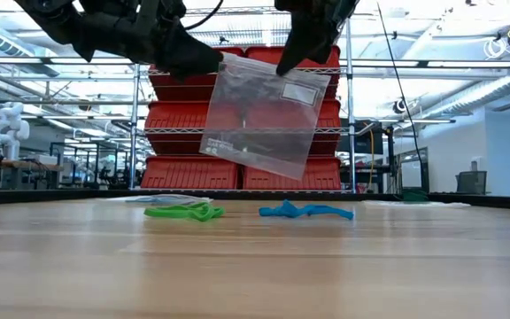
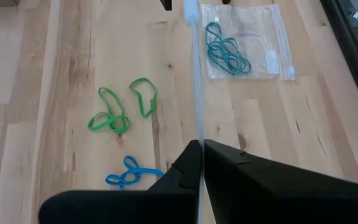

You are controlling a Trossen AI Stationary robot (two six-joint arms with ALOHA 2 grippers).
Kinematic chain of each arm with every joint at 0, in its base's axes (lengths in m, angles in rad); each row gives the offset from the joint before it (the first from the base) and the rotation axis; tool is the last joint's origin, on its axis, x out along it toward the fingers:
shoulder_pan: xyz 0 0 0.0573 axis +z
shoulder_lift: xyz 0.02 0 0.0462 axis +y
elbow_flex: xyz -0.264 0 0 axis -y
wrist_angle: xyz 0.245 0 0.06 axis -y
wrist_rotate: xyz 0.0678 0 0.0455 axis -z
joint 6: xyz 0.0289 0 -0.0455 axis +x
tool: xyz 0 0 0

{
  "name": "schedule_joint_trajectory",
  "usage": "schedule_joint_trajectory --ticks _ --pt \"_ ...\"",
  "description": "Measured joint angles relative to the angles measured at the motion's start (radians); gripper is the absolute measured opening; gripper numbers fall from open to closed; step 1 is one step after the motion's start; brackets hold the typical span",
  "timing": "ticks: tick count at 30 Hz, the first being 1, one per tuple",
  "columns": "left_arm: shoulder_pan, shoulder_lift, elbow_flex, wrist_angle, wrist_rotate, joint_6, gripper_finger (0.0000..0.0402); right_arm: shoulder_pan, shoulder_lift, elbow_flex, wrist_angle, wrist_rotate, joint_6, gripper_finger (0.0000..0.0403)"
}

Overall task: Sort rubber bands
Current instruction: Open the middle zip lock bag

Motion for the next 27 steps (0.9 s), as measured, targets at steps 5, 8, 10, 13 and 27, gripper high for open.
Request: schedule_joint_trajectory --ticks 5,8,10,13,27 --pt "0.0 0.015 0.0 -0.004 -0.02 -0.002 0.0139 0.0 0.0 0.0 -0.001 0.0 -0.001 0.0" --pt "0.0 0.015 0.0 0.004 -0.033 -0.001 0.009 0.0 0.0 0.0 -0.005 0.0 -0.001 0.0" --pt "0.0 0.015 0.0 0.001 -0.033 -0.001 0.0045 0.003 0.0 0.0 -0.008 0.0 -0.001 0.0" --pt "0.0 0.015 0.0 0.001 -0.032 -0.001 0.0009 0.006 0.0 0.0 -0.015 0.0 0.0 0.0003" --pt "-0.003 0.015 0.0 -0.006 -0.026 -0.002 0.0002 0.006 0.0 0.001 0.196 0.0 0.005 0.012"
